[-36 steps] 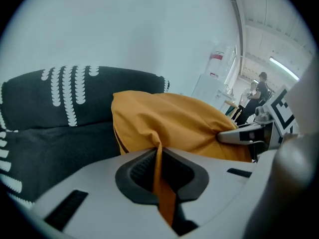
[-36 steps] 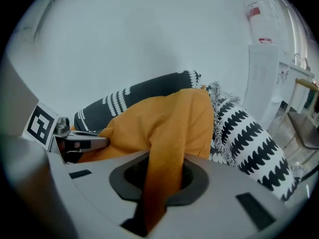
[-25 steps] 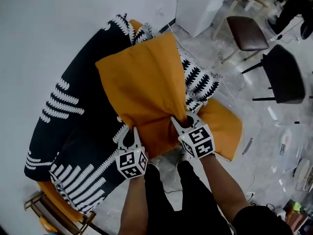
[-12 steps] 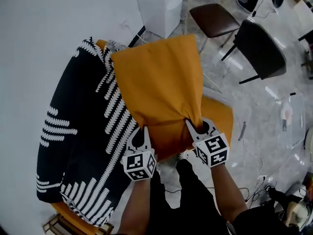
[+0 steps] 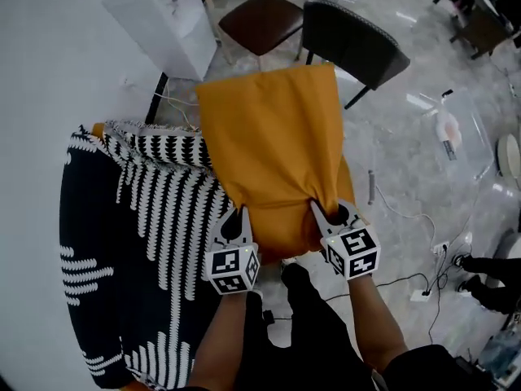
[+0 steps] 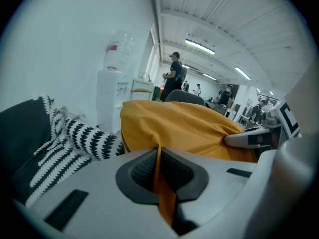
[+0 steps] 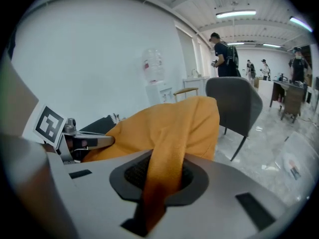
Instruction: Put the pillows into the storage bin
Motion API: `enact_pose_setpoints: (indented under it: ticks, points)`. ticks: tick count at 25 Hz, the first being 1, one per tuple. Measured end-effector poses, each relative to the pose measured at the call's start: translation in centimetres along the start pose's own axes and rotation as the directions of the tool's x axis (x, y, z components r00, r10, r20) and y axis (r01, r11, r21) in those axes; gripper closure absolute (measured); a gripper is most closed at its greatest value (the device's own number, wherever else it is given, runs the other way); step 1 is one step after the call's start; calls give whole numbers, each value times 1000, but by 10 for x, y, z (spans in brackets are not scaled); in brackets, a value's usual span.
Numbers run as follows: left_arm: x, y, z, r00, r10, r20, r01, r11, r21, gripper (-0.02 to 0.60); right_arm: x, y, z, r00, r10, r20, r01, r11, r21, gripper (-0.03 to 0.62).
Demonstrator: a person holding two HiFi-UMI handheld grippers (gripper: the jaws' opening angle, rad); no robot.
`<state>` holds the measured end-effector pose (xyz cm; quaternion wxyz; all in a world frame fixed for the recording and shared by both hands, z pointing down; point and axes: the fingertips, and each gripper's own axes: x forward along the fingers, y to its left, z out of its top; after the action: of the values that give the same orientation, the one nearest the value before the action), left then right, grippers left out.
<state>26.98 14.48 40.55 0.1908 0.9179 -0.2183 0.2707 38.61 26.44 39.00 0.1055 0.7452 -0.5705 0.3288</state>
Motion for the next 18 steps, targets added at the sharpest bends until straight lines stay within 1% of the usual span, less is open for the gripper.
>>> enact_pose_setpoints:
  ticks: [2, 4, 6, 10, 13, 15, 18]
  points:
    - [19, -34, -10, 998, -56, -31, 57, 997, 42, 557, -20, -30, -19, 998, -55, 1, 55, 997, 49, 522]
    - [35, -64, -20, 992, -110, -62, 115, 990, 80, 557, -38, -54, -39, 994, -111, -2, 111, 989, 99, 522]
    - [48, -87, -32, 985, -147, -89, 156, 983, 102, 557, -50, -75, -56, 988, -154, -11, 154, 980, 130, 522]
    - [75, -127, -61, 970, -190, -153, 211, 968, 135, 557, -67, -112, -92, 978, -206, -41, 210, 962, 176, 522]
    - [93, -155, -81, 954, -216, -207, 253, 951, 178, 557, -77, -138, -115, 969, -235, -71, 245, 947, 209, 522]
    - [103, -168, -91, 945, -229, -232, 276, 941, 196, 557, -80, -151, -128, 966, -244, -82, 256, 939, 228, 522]
    - [115, -178, -100, 940, -229, -252, 283, 938, 202, 557, -79, -166, -140, 966, -244, -89, 258, 935, 243, 522]
